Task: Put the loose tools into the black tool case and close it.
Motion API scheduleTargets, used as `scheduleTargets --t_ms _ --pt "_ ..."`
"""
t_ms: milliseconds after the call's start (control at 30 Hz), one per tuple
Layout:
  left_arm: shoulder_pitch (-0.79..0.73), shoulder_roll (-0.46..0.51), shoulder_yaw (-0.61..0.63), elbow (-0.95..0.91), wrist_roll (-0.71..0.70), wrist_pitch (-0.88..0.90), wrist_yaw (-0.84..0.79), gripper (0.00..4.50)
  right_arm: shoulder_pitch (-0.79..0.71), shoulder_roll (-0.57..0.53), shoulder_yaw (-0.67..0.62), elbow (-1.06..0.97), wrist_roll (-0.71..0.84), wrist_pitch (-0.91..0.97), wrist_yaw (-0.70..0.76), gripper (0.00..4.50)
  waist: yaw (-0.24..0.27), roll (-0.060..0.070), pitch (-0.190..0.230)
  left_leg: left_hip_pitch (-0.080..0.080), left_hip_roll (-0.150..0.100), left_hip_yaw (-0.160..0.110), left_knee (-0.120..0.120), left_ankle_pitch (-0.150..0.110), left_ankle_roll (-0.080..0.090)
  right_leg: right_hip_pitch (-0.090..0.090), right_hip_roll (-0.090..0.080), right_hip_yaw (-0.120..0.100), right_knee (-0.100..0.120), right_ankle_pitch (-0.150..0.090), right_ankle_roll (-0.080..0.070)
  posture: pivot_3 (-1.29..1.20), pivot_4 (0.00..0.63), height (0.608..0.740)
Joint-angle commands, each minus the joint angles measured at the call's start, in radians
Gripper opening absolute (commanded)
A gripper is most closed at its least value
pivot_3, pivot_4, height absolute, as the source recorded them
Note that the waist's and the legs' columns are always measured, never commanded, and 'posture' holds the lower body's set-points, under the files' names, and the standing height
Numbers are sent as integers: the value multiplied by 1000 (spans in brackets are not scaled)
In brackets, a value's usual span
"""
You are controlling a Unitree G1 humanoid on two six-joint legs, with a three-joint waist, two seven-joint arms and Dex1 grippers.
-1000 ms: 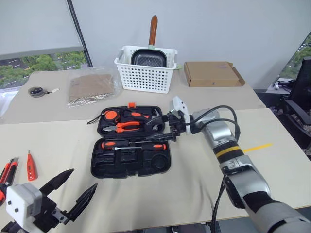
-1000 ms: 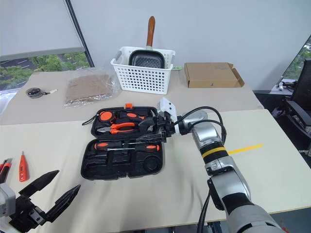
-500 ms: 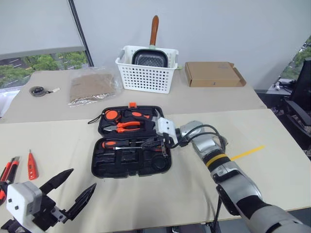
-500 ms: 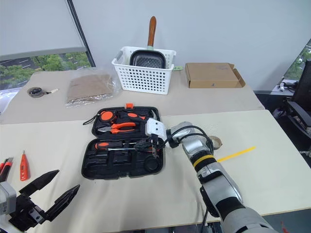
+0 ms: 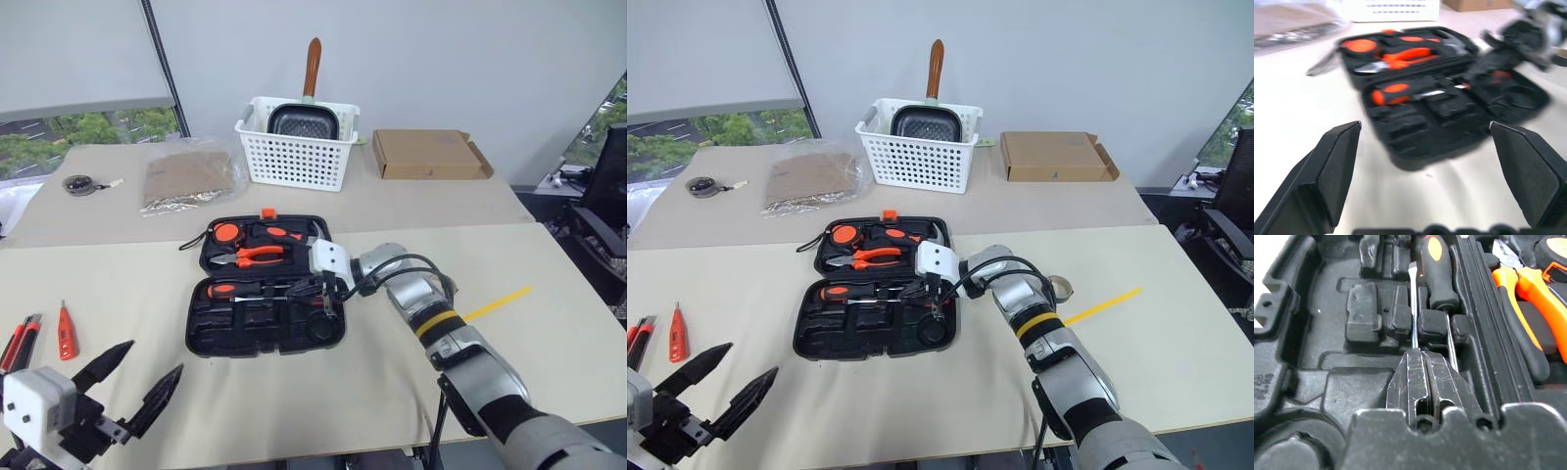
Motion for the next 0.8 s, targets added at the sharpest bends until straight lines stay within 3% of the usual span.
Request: scheduleTargets --t_ms 33,167,400,600,800 --pt "-72 -40 56 29 -7 18 175 4500 1 -40 -127 -123 163 54 62 797 2 2 1 -1 0 0 0 0 0 -1 0 0 0 1 1 0 150 700" --pt "-160 -61 73 60 -8 69 334 4500 20 -77 -216 -235 349 194 158 2054 4 1 1 -2 0 -1 -1 0 0 -1 0 -1 -1 3 3 0 150 700" --pt "-344 -26 -1 137 109 249 591 4500 72 -190 -261 -323 399 248 197 4418 5 0 0 1 0 -1 -1 0 0 2 -1 -2 0 3 4 0 150 700" --pt "-513 -22 20 244 134 360 738 4500 111 -239 -330 -351 409 216 148 4418 16 0 0 3 0 -1 -1 1 -2 3 -1 -2 2 3 3 0 150 700" --pt "-592 6 34 350 173 404 764 4500 158 -300 -389 -384 426 224 141 4418 21 0 0 2 0 0 -1 1 -2 2 -2 -2 2 4 1 0 150 700"
